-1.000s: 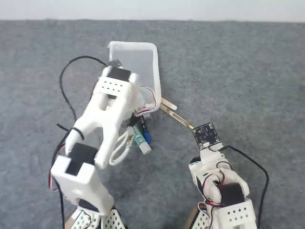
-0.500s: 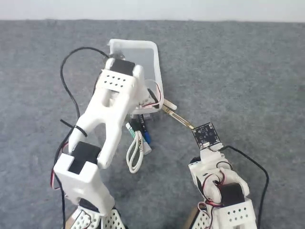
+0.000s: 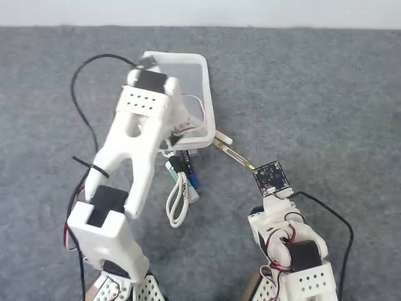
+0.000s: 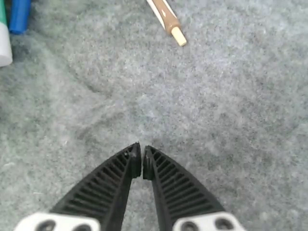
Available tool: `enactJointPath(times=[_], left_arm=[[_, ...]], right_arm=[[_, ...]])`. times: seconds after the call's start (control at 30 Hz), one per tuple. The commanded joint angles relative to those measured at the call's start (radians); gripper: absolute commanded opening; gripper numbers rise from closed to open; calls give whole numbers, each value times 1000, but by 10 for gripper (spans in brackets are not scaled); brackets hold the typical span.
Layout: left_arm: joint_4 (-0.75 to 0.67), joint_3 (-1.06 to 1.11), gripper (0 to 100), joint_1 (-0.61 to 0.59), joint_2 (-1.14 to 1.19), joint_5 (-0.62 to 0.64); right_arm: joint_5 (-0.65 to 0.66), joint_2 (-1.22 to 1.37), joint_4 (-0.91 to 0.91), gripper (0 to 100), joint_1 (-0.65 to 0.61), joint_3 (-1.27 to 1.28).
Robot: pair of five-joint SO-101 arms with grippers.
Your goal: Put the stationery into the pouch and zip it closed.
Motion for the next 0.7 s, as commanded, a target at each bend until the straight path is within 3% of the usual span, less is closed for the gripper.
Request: enactJointPath(times=[0.0,0.23,0.4,0.67], left_arm=[[37,-73,11,-51,-15,-18],[37,-56,11,-126,-104,-52],[31,12,11,-206,-287,-127],[-181,317,11,-394,-509,-253]], right_arm=[[-6,-10,12,9,19,14],[-6,-10,12,9,151,0],[-6,-10,13,8,170,-5],[-6,-12,8,7,173,-51]])
